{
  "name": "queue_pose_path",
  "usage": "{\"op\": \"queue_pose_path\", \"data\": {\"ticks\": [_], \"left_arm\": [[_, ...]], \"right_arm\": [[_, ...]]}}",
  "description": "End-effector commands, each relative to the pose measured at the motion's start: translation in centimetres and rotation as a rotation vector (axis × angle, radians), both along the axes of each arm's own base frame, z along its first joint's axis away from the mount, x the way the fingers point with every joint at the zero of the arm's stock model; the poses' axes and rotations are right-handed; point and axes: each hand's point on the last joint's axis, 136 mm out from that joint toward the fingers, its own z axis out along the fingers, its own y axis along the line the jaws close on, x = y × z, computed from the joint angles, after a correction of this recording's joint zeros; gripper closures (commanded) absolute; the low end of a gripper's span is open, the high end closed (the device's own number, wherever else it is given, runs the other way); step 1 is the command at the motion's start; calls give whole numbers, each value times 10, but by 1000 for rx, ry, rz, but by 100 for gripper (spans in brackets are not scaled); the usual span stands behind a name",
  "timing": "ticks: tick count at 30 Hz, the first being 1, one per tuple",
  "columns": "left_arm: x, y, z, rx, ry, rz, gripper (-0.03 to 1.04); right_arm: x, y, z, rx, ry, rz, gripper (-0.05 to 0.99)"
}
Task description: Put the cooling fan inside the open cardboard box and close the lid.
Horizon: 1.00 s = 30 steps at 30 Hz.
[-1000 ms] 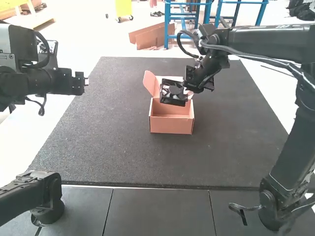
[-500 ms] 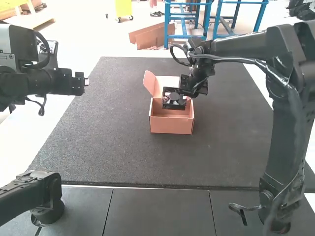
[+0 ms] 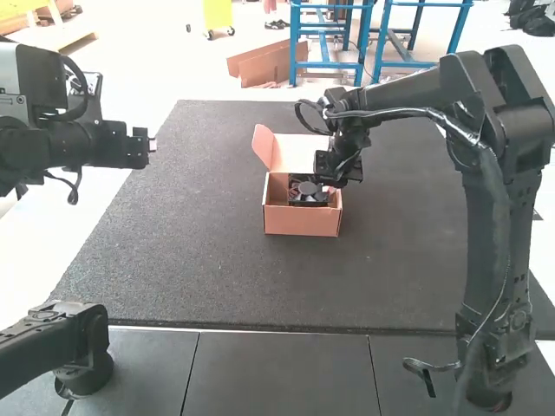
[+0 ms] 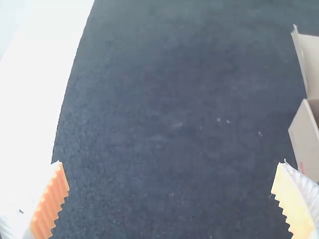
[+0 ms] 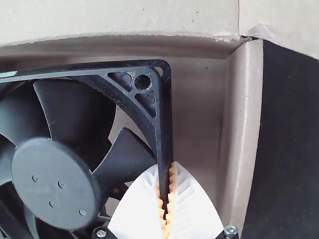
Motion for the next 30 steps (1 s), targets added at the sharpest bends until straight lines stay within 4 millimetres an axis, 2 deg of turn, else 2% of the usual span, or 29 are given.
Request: {"op": "queue_pose_path", "data": {"ticks": [1,7,10,12,16,18,21,24,30], "left_arm": [[0,-5,6,-17,-20,-16,4],[3,-5,10,-17,-37,-16,4],[6,-7,12,-23,-44,-29,4],[8,-9,11,-26,-41,-38,4],[16,-11,10,-29,-27,-44,4],[20,-12,11,-32,-26,-50,4],[29,-13,9,-32,-16,-51,4],[38,-13,6,-33,0,-52,4],[59,-14,-6,-35,27,-52,4]], "right_arm": [[12,19,27,81,-48,27,73],[20,36,63,166,-81,63,43],[19,42,97,218,-96,84,27],[22,41,123,255,-140,90,18],[25,19,157,257,-230,101,8],[24,3,163,228,-266,115,4],[23,-23,168,171,-334,133,3],[19,-40,175,146,-400,140,3],[9,-56,168,135,-456,111,3]]}}
